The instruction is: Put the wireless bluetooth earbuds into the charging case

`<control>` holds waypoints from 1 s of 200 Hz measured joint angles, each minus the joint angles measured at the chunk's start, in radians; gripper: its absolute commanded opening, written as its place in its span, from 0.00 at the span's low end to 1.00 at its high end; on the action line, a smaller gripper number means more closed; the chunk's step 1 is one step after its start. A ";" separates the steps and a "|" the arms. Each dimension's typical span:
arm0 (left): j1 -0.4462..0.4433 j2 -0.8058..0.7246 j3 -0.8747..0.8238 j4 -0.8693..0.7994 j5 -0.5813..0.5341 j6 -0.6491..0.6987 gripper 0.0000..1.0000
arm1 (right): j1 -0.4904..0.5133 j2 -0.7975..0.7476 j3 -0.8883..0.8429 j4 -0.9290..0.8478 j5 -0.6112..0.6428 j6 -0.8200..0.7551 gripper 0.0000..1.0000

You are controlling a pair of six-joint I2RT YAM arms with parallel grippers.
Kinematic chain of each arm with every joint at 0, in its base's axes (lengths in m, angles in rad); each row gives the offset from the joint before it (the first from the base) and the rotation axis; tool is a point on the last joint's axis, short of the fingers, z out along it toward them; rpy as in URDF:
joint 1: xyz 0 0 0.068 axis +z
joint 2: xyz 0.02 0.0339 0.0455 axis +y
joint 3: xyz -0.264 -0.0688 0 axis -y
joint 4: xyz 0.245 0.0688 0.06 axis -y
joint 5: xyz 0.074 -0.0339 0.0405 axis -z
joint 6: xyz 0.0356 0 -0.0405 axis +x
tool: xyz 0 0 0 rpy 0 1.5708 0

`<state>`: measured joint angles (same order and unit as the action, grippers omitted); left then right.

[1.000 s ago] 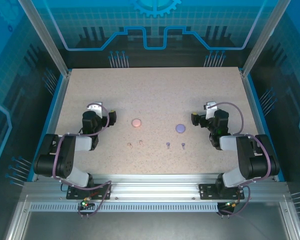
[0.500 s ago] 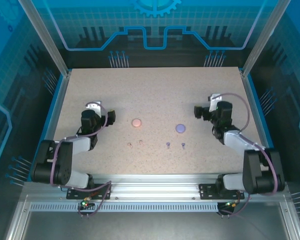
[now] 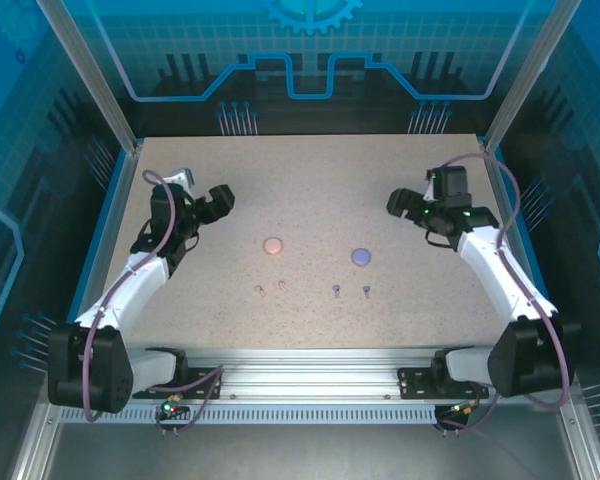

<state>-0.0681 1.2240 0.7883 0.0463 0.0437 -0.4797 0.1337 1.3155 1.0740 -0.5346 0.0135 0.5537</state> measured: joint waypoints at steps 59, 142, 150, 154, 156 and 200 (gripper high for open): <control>-0.231 0.087 0.039 -0.126 0.044 -0.253 0.99 | 0.216 0.281 0.077 -0.202 0.039 0.208 0.89; -0.362 0.134 0.128 -0.139 0.009 -0.427 0.99 | 0.298 0.521 0.270 -0.307 0.118 0.296 0.87; -0.365 0.142 0.137 -0.141 0.009 -0.436 0.99 | 0.299 0.541 0.282 -0.310 0.118 0.298 0.87; -0.367 0.145 0.141 -0.143 0.010 -0.439 0.99 | 0.299 0.551 0.289 -0.312 0.117 0.299 0.87; -0.368 0.147 0.142 -0.143 0.009 -0.439 0.99 | 0.299 0.556 0.292 -0.314 0.118 0.299 0.86; -0.378 0.158 0.154 -0.155 0.010 -0.462 0.99 | 0.307 0.628 0.327 -0.320 0.117 0.303 0.85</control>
<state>-0.4465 1.3823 0.9421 -0.1089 0.0536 -0.9413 0.4408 1.9434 1.4010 -0.8543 0.1310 0.8570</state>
